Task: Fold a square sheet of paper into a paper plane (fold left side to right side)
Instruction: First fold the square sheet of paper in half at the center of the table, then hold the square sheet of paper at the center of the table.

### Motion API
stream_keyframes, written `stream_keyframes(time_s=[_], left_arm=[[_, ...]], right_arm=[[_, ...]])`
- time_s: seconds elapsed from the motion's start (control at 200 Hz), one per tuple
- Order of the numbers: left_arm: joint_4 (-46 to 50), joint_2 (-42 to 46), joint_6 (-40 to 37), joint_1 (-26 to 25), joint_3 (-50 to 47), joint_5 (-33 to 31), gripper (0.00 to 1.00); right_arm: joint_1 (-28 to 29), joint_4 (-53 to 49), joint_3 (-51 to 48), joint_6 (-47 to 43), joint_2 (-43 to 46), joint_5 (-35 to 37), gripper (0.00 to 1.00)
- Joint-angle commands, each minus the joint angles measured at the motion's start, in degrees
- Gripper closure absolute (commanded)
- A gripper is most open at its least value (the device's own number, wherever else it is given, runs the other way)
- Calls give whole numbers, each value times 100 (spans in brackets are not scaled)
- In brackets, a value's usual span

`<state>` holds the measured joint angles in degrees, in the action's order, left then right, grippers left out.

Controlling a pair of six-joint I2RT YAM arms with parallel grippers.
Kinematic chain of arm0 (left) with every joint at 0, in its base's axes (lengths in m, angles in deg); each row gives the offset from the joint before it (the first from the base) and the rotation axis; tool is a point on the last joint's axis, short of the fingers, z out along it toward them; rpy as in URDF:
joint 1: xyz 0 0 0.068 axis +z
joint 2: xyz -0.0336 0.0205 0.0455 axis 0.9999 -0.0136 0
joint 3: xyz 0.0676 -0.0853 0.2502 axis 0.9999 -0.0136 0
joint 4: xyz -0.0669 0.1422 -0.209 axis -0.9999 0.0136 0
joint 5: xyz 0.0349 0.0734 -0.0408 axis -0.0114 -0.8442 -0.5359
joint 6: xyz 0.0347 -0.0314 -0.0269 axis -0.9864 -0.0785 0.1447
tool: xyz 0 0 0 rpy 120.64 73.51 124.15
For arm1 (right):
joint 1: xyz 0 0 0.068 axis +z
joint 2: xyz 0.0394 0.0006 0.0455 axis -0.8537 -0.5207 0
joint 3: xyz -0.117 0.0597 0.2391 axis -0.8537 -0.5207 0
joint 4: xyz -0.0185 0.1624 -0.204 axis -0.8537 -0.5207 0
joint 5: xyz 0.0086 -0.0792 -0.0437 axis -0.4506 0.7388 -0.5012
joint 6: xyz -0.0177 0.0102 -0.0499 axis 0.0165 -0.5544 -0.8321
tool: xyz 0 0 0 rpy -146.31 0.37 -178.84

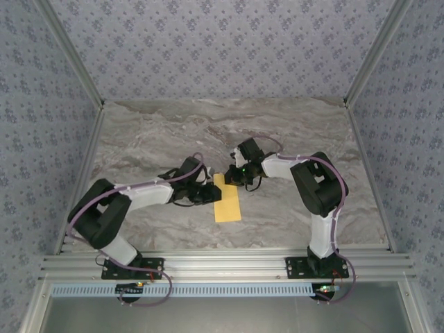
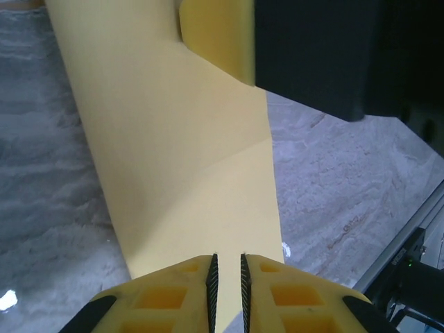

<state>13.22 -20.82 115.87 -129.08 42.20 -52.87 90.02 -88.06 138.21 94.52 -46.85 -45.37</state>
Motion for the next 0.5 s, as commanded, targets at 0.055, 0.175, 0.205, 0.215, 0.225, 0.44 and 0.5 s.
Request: stream_keyframes(time_s=[0.055, 0.175, 0.205, 0.215, 0.225, 0.44, 0.5], left_arm=[[-276, -480, -190, -113, 350, 282, 82], [-223, -681, -192, -232, 409, 174, 82], [-188, -716, -189, -265, 404, 106, 82], [-167, -727, -181, -272, 404, 80, 82], [-153, -741, -177, -274, 400, 60, 82], [-18, -925, 42, -419, 260, -312, 83], [-21, -959, 88, -473, 223, -367, 83]], right_arm=[[-78, -515, -9, -120, -267, 489, 91], [-73, -506, -7, -128, -258, 473, 91], [-72, -499, -7, -142, -250, 458, 91], [-72, -494, -9, -144, -249, 450, 91], [-77, -481, -8, -145, -243, 448, 91], [-98, -333, 148, -200, -151, 240, 90], [-129, -264, 202, -244, -6, 218, 89]])
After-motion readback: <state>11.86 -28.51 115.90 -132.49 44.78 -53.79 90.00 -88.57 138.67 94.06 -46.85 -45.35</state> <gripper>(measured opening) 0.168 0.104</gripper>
